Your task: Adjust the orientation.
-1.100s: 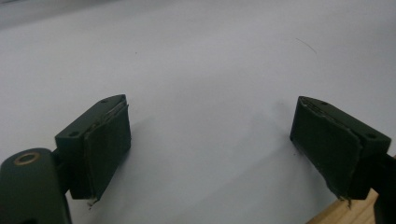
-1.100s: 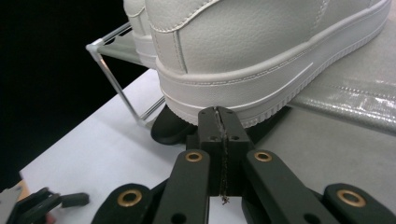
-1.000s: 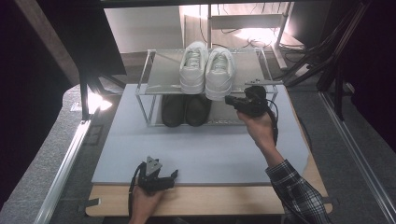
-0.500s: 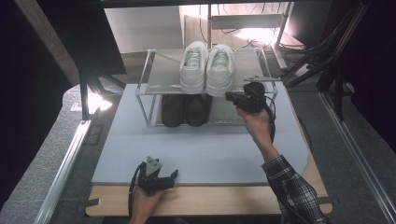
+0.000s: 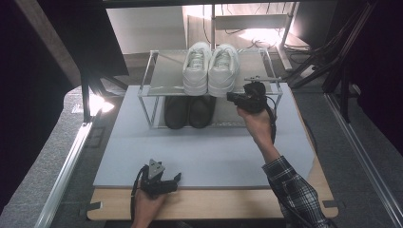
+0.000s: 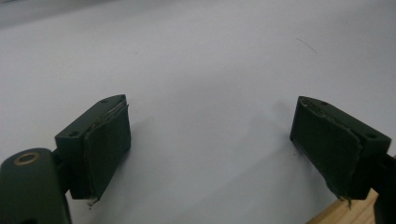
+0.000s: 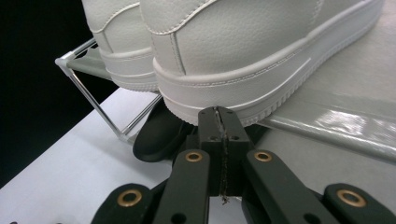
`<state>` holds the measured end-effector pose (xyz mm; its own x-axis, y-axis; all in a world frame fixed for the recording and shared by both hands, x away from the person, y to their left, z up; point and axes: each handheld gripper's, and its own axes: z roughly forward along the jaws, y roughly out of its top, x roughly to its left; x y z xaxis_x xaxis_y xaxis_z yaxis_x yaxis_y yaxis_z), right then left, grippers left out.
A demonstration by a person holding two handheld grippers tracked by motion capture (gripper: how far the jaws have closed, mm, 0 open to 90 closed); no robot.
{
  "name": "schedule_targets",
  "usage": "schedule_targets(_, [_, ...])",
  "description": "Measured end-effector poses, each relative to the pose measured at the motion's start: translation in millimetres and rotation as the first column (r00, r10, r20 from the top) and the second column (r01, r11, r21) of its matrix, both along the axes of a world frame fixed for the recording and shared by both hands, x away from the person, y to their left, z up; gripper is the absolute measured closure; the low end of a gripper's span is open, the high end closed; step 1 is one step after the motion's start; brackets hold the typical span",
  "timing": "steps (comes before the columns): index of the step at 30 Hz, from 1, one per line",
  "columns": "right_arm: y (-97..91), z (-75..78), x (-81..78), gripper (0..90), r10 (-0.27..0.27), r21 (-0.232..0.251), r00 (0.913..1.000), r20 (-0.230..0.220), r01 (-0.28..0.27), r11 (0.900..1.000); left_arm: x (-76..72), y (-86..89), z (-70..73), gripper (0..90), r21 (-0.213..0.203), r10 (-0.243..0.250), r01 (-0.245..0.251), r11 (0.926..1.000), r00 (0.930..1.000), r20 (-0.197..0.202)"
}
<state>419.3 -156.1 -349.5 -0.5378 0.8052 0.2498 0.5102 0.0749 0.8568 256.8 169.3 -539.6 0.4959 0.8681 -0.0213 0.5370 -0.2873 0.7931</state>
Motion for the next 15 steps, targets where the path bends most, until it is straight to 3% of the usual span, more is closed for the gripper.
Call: schedule_targets(15, [-5.1,-5.3,-2.0,85.1,0.048,0.016,0.9985,-0.028,-0.047,0.9988,-0.1,0.0,0.0,12.1,0.0,0.0,0.0,1.0,1.0,0.0])
